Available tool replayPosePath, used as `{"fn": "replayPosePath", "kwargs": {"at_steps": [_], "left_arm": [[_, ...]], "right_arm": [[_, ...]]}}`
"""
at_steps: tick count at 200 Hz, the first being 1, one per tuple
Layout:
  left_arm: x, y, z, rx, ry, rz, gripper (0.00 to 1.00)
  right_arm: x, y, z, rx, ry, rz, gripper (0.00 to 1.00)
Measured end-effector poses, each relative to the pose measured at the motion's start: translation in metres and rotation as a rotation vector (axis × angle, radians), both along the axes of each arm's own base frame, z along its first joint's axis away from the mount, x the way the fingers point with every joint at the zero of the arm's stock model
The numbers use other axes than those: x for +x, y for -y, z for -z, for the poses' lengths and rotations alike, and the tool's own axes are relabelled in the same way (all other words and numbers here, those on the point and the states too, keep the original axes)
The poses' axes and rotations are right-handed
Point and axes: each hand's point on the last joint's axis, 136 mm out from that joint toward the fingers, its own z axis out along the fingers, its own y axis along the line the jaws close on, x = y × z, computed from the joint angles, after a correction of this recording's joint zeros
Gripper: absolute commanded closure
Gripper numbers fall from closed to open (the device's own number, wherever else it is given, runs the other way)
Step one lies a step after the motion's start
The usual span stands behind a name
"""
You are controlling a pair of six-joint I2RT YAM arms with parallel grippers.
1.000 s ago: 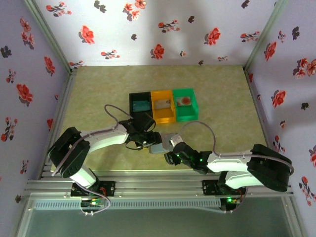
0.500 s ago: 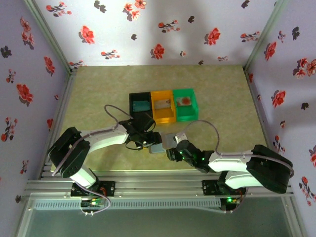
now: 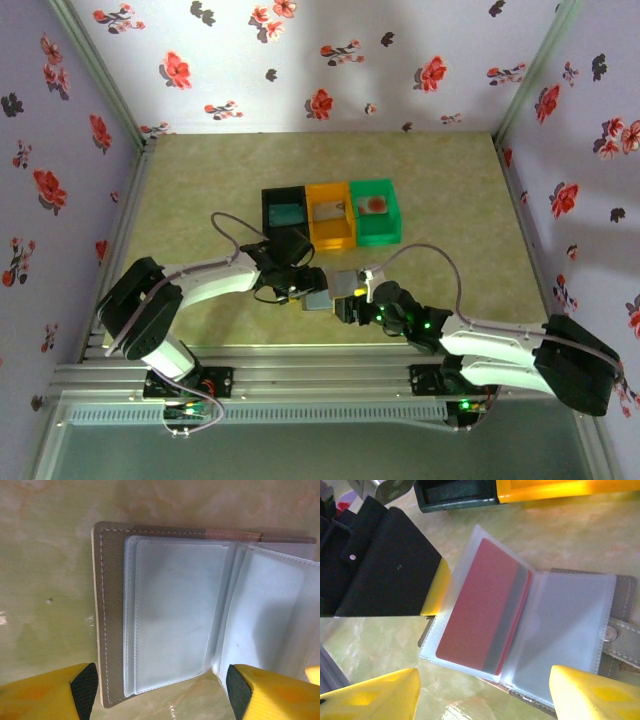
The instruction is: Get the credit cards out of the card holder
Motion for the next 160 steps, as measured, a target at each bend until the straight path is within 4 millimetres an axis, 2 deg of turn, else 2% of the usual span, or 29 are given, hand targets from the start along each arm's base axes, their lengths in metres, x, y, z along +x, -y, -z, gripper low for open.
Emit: {"fn": "replayPosePath", "kwargs": {"at_steps": [48, 72, 112, 138, 160], "left_arm": [[0.005, -0.008, -0.005, 0.0, 0.006, -0.026, 0.27], [0.009, -0.012, -0.01, -0.006, 0.019, -0.041, 0.27], [0.015, -0.019, -0.014, -0.01, 0.026, -0.064, 0.26], [0.023, -0.039, -0.022, -0.02, 0.041, -0.115, 0.26], [0.026, -0.058, -0.027, -0.018, 0.053, -0.147, 0.26]], "right_arm": [[-0.006, -0.001, 0.024, -0.041, -0.084, -0.006, 0.3], [-0.004, -0.003, 0.028, -0.052, -0.107, 0.006, 0.3], [0.01, -0.012, 0.015, -0.065, -0.101, 0.053, 0.29], [0.02, -0.022, 0.0, -0.079, -0.089, 0.078, 0.28], [0.022, -0.032, -0.003, -0.118, -0.097, 0.074, 0.28]]}}
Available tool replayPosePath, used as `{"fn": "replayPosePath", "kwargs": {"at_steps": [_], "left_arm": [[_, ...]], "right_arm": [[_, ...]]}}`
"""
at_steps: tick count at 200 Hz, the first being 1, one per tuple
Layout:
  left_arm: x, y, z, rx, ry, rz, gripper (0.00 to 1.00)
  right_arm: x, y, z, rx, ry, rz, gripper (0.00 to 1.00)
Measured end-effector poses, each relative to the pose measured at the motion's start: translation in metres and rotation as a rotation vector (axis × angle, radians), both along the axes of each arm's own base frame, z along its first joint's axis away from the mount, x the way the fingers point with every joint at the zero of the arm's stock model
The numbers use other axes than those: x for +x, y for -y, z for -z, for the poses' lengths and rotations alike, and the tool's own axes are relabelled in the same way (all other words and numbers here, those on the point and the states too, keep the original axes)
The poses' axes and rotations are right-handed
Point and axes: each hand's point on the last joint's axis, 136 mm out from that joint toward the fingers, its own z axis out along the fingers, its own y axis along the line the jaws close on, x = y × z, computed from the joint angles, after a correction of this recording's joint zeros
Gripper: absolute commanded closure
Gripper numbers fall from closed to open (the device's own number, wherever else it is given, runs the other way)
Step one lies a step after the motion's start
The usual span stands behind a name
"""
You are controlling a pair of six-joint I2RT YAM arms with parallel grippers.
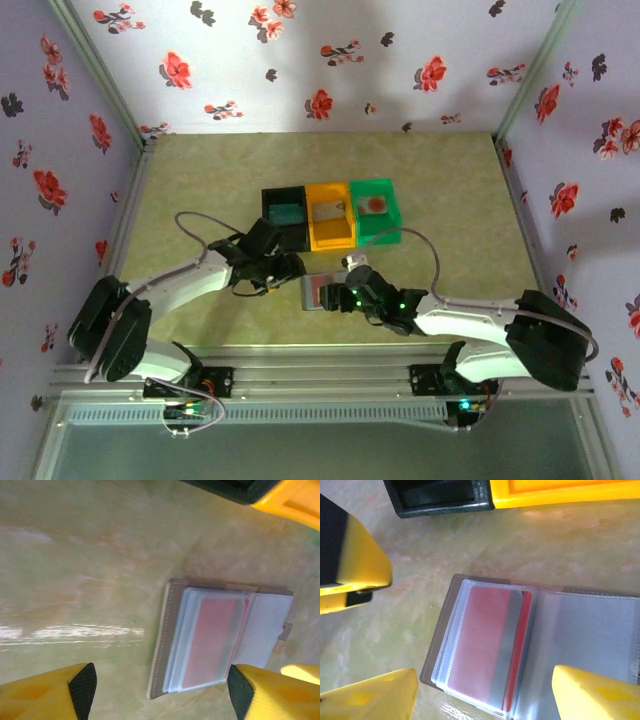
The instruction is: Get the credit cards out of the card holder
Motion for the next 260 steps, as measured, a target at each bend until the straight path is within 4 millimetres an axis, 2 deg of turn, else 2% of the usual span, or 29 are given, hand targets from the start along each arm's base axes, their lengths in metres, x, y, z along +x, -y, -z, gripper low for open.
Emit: {"fn": "replayPosePath", "kwargs": {"at_steps": [51, 84, 127, 171, 213, 260], "left_arm": [[0.004, -0.056, -0.016, 0.012, 0.034, -0.1, 0.25], [0.004, -0.077, -0.028, 0.014, 0.072, -0.131, 0.25], [-0.006, -0.084, -0.017, 0.029, 0.052, -0.123, 0.25], [-0.017, -0.088, -0.001, 0.044, 0.009, -0.118, 0.25], [-0.017, -0.087, 0.0, 0.039, 0.012, -0.117, 0.25], [-0.018, -0.087, 0.004, 0.033, 0.01, -0.113, 0.25]], "right_arm": [[-0.006, -0.025, 0.014, -0.151, -0.046, -0.044, 0.29], [-0.007, -0.036, 0.019, -0.248, -0.037, -0.063, 0.28], [-0.006, -0.038, 0.032, -0.35, -0.051, -0.061, 0.27], [-0.004, -0.031, 0.045, -0.433, -0.062, -0.041, 0.27], [-0.002, -0.032, 0.052, -0.459, -0.071, -0.033, 0.27], [-0.002, -0.032, 0.054, -0.461, -0.08, -0.02, 0.31]]}}
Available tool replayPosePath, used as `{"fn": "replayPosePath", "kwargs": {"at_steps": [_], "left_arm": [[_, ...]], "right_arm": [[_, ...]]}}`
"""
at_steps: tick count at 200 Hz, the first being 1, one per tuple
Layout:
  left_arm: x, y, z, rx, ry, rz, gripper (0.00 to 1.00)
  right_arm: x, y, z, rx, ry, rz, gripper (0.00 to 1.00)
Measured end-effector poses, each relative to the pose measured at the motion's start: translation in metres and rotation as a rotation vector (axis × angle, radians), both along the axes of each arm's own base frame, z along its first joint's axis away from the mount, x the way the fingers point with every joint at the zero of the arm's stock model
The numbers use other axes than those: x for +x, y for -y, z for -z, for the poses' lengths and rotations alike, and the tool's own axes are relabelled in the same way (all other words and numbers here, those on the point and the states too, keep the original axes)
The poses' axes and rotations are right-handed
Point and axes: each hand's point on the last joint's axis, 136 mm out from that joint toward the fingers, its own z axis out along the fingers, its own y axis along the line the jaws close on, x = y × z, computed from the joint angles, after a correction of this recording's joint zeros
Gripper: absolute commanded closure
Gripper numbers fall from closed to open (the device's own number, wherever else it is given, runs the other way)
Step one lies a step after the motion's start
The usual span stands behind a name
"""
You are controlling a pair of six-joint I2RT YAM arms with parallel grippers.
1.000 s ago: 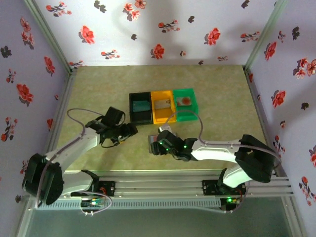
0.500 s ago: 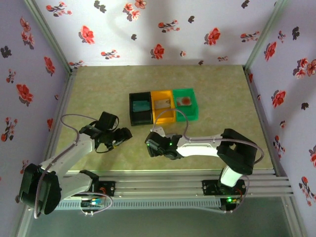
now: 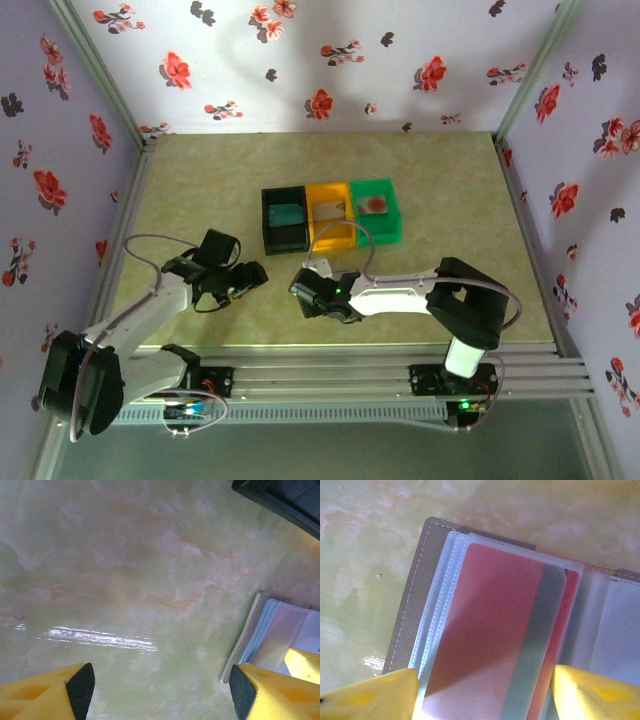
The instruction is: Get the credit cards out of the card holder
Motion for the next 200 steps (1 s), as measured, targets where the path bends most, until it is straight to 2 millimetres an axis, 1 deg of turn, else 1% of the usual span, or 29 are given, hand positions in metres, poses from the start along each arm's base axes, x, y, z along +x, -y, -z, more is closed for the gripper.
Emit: {"fn": "replayPosePath", "kwargs": {"at_steps": [17, 77, 120, 167, 200], "left_arm": [[-0.001, 0.0, 0.002, -0.002, -0.003, 0.002, 0.25], [-0.002, 0.001, 0.003, -0.006, -0.004, 0.003, 0.25], [0.0, 0.004, 0.001, -0.024, 0.003, 0.009, 0.24], [0.001, 0.011, 0.003, -0.043, -0.004, 0.021, 0.24], [-0.002, 0.021, 0.007, -0.05, -0.017, 0.051, 0.24]], "right_arm": [[0.0, 0.0, 0.0, 0.0, 0.001, 0.002, 0.33], [0.0, 0.001, -0.003, 0.011, 0.004, 0.016, 0.43], [-0.004, 0.007, -0.006, 0.043, -0.008, 0.026, 0.47], [-0.002, 0.016, -0.008, 0.16, -0.044, 0.079, 0.48], [0.003, 0.021, -0.012, 0.265, -0.073, 0.126, 0.5]]}}
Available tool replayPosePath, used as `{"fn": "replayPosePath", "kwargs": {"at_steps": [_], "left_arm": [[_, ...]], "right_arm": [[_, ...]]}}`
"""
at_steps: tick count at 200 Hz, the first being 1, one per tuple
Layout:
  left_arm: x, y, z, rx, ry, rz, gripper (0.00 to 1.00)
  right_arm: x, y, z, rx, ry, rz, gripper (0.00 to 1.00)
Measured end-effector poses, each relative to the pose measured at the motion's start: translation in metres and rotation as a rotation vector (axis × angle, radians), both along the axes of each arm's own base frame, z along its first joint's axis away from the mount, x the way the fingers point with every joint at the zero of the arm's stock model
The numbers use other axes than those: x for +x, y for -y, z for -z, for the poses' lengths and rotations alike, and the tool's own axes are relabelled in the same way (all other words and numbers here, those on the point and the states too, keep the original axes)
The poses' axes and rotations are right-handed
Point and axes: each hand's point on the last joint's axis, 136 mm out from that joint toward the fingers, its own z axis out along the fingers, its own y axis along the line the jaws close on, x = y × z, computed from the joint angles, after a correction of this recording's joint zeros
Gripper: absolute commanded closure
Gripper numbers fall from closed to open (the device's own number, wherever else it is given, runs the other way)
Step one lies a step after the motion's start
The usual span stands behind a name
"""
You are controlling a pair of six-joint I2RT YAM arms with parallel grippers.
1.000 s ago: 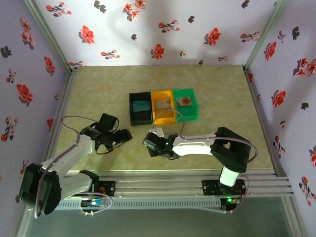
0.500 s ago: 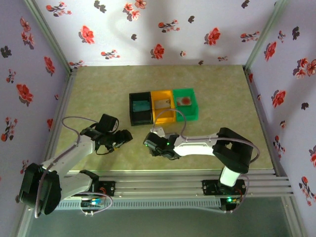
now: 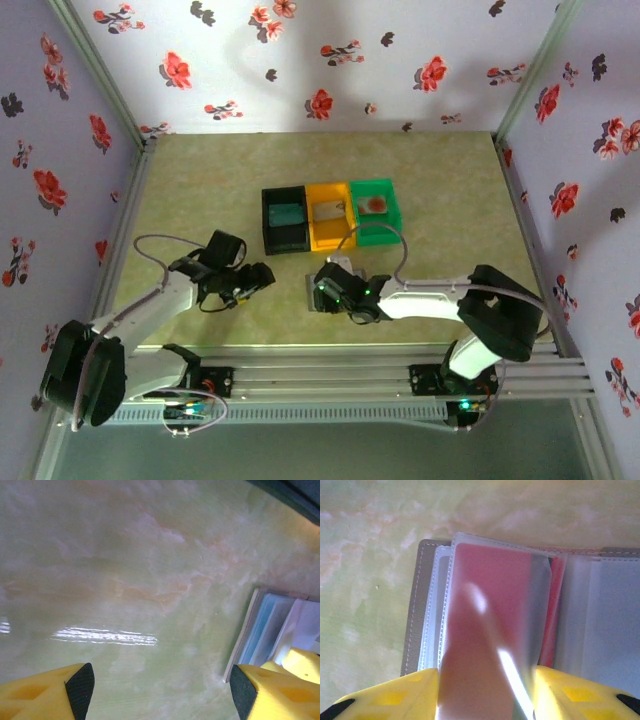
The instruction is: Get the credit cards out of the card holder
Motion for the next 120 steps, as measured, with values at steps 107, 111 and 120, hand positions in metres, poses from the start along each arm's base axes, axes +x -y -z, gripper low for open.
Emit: {"fn": "replayPosePath", "kwargs": {"at_steps": [107, 111, 120], "left_arm": [[-0.004, 0.069, 0.006, -0.02, -0.027, 0.147, 0.23], [-0.004, 0.071, 0.006, -0.021, -0.028, 0.152, 0.23], [-0.003, 0.077, 0.007, -0.021, -0.035, 0.161, 0.23]], "right_arm": [[0.003, 0.021, -0.01, 0.319, -0.052, 0.133, 0.51], [0.003, 0.021, -0.01, 0.33, -0.053, 0.135, 0.51], [0.003, 0.021, -0.012, 0.356, -0.055, 0.143, 0.51]]}}
